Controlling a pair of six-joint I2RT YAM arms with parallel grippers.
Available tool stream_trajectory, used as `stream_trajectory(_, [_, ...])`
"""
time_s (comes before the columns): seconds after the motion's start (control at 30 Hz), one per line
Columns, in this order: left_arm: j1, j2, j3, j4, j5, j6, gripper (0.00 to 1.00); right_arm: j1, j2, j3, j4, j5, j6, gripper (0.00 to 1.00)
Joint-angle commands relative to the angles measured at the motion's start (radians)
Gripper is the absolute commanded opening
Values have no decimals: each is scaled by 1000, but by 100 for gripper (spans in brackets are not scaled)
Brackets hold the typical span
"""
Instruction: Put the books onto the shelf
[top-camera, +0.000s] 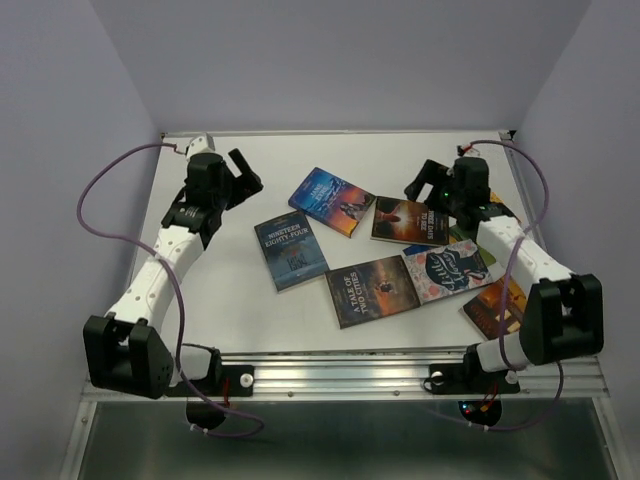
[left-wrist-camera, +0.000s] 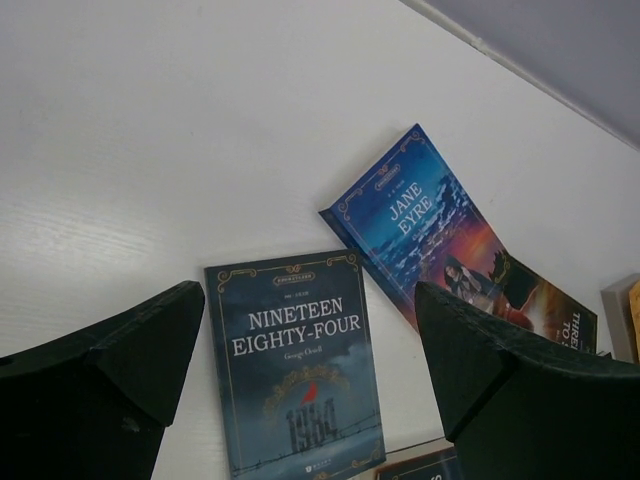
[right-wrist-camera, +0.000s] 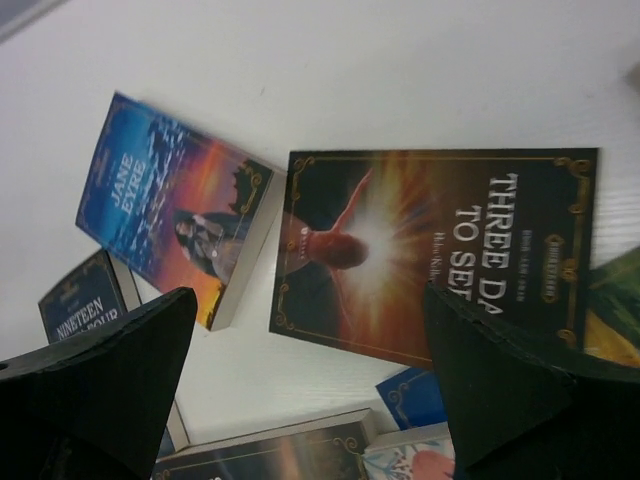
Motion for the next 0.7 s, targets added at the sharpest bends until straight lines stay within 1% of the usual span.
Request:
stream_trajectory(0.0, [5, 89, 103, 51, 75, 86, 99, 117, 136, 116, -2, 37, -62, 100])
stream_trajectory(0.1, [5, 163, 158, 74, 127, 136, 99, 139, 228, 173, -13, 25, -43, 100])
stream_trajectory(0.13, [5, 201, 178, 96, 153, 149, 99, 151, 290, 211, -15, -5, -40, 100])
stream_trajectory(0.2, [5, 247, 209, 110, 202, 185, 99, 176, 350, 256, -19, -28, -37, 100])
stream_trajectory(0.23, [5, 302, 225, 116, 228, 225, 99, 188, 406, 301, -24, -39, -43, 100])
stream_trajectory(0.27, [5, 331, 270, 107, 272, 244, 99, 214, 431, 326, -38, -41, -45, 100])
stream_trajectory(0.37, [4, 456, 357, 87, 334, 319, 99, 254, 520, 404, -55, -44, -37, 99])
stream_trajectory(0.43, [4, 553, 399, 73, 348, 362, 99, 277, 548, 423, -68, -39, -10, 98])
stream_trajectory(0.5, [4, 620, 477, 27, 369, 415, 99, 301, 580, 431, -81, -13, 13, 98])
stream_trajectory(0.57, [2, 699, 532, 13, 420, 446, 99, 302, 595, 431, -94, -3, 49, 96])
stream_trajectory(0.67, [-7, 779, 580, -10, 460, 494, 99, 312, 629, 434, -104, 2, 75, 94])
